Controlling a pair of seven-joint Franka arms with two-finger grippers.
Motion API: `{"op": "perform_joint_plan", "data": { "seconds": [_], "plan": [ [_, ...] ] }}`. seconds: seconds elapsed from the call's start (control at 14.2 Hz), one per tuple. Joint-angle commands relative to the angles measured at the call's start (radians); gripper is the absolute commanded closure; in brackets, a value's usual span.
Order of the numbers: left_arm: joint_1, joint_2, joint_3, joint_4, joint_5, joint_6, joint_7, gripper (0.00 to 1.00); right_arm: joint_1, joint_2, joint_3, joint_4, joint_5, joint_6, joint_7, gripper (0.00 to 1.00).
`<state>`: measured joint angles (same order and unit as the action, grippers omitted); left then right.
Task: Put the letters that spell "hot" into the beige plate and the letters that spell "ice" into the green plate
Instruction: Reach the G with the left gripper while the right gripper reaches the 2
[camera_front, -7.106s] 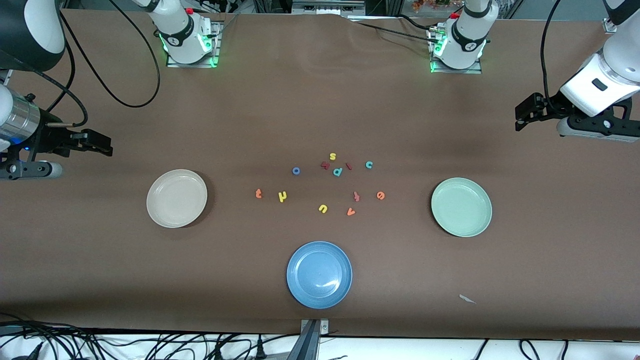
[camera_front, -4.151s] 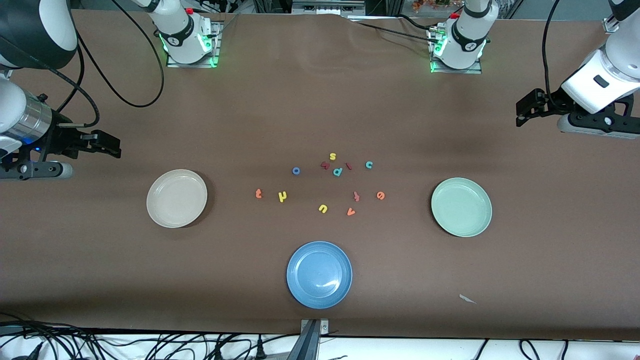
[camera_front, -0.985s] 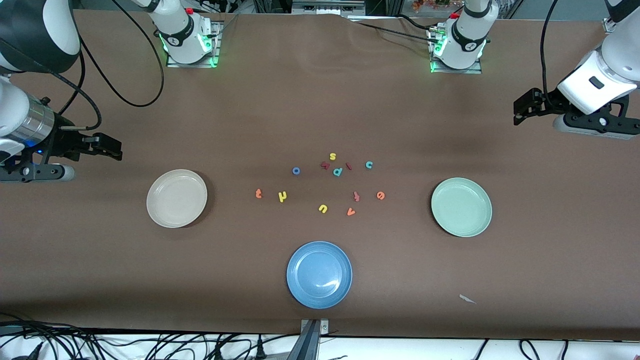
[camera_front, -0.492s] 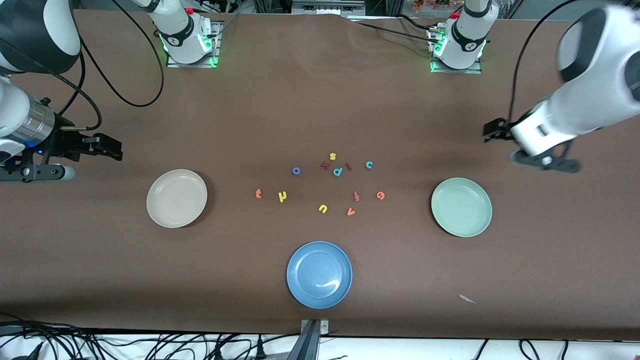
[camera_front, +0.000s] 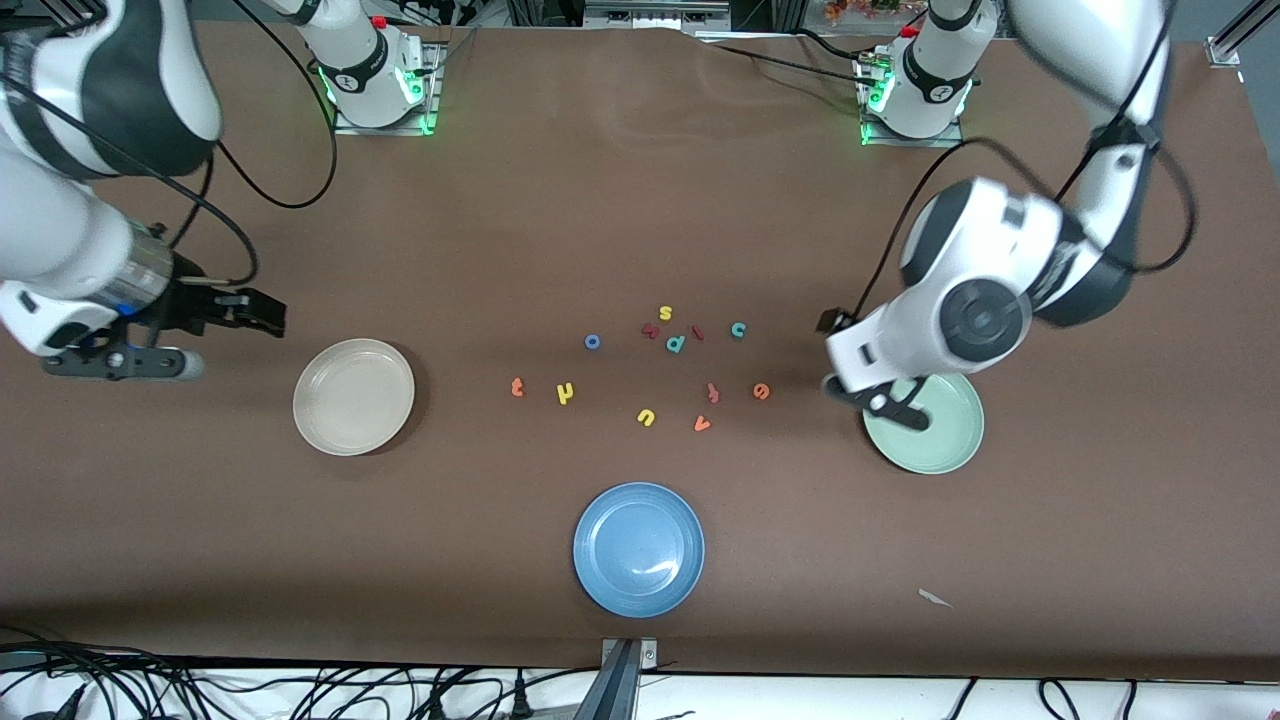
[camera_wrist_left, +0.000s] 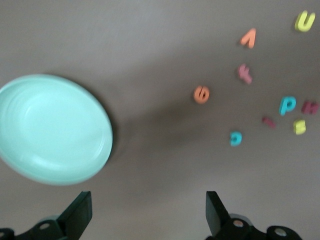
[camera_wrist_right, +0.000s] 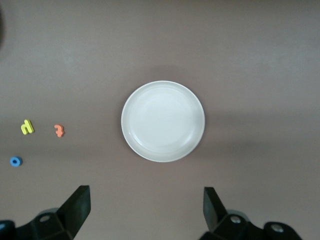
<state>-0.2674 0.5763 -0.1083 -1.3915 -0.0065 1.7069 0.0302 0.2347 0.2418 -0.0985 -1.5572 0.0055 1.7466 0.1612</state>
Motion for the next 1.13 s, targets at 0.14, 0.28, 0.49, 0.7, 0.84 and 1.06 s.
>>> {"op": "perform_joint_plan", "data": {
  "seconds": [0.14, 0.28, 0.49, 0.7, 0.84, 1.06],
  "plan": [
    [-0.067, 0.131, 0.009, 0.066, -0.033, 0.189, 0.033, 0.00, 0.074, -0.019, 0.020, -0.162, 0.010, 0.183, 0.130, 0.00],
    [-0.067, 0.136, -0.004, -0.002, -0.040, 0.284, 0.033, 0.13, 0.077, -0.018, 0.058, -0.234, 0.010, 0.287, 0.185, 0.00],
    [-0.058, 0.126, -0.011, -0.170, -0.055, 0.461, 0.031, 0.24, 0.115, 0.028, 0.094, -0.285, 0.007, 0.401, 0.274, 0.00],
    [-0.059, 0.131, -0.011, -0.208, -0.053, 0.549, 0.031, 0.38, 0.190, 0.106, 0.092, -0.285, 0.005, 0.509, 0.435, 0.00],
    [-0.069, 0.131, -0.011, -0.237, -0.055, 0.551, 0.031, 0.40, 0.233, 0.167, 0.092, -0.278, 0.005, 0.544, 0.475, 0.00],
    [-0.070, 0.132, -0.031, -0.265, -0.053, 0.569, 0.031, 0.40, 0.264, 0.255, 0.094, -0.273, 0.005, 0.596, 0.474, 0.00]
  ]
}}
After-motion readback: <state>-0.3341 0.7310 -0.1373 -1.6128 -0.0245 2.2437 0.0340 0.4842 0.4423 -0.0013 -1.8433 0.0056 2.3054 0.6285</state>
